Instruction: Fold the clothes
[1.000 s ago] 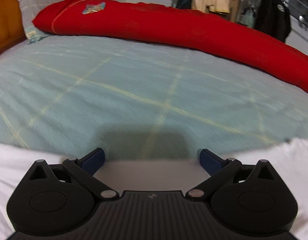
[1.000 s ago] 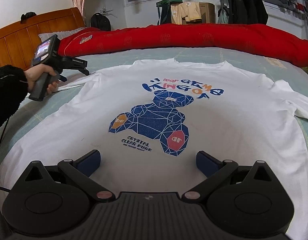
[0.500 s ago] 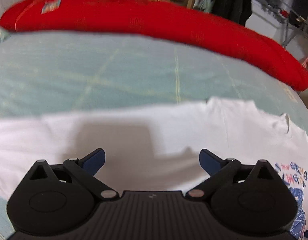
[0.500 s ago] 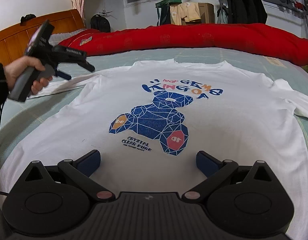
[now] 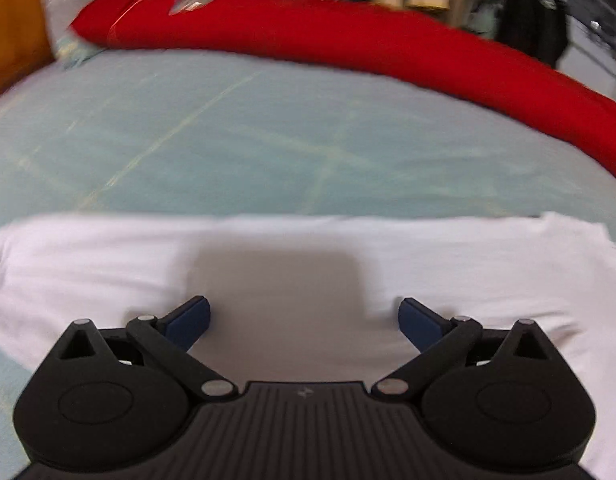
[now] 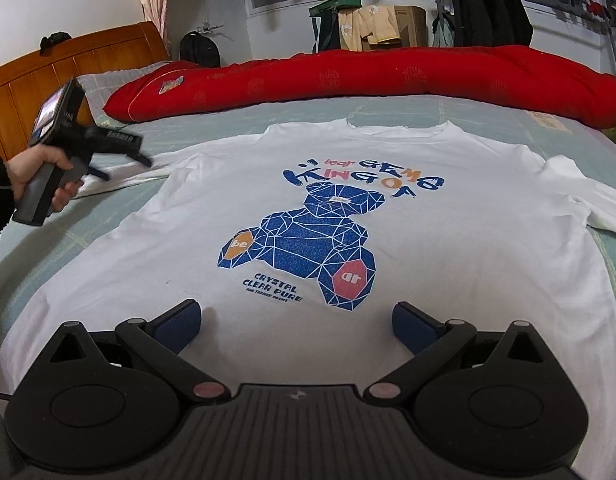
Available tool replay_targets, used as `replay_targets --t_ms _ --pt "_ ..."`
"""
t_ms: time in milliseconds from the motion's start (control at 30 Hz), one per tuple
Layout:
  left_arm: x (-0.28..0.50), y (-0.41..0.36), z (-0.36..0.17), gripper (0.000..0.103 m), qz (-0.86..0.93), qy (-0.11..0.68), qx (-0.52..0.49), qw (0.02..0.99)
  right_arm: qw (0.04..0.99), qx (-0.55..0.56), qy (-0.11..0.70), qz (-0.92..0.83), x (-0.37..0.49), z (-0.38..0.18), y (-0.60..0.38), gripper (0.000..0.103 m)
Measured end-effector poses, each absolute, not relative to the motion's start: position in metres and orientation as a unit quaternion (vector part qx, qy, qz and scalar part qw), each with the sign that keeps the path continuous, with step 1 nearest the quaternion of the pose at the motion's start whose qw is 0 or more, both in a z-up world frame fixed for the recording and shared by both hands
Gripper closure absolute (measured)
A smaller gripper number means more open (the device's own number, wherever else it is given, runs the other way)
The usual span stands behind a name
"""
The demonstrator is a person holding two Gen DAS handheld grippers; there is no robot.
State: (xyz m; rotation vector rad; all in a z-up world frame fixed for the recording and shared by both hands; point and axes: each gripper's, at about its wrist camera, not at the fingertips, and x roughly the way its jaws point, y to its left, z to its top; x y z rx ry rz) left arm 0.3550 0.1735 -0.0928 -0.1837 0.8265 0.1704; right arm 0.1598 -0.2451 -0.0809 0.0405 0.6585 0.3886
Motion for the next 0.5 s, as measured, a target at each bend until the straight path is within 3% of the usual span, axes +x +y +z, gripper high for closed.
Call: replay_targets --t_ms 200,333,500 --pt "0.33 0.204 -0.085 0.003 0.079 0.403 -0.096 0.907 0.928 0.019 0.32 0.189 0.16 -0.081 -0.245 0.0" --pt "0.332 0.238 -0.066 0.003 0.113 0.357 -0.144 0.916 0.928 0.018 0.32 0.189 0.16 -0.082 -0.244 0.0" --pt "0.35 0.271 -0.091 0.003 0.134 0.36 -0.196 0.902 0.929 0.012 0.319 0.185 0.16 -0.082 -0.242 0.0"
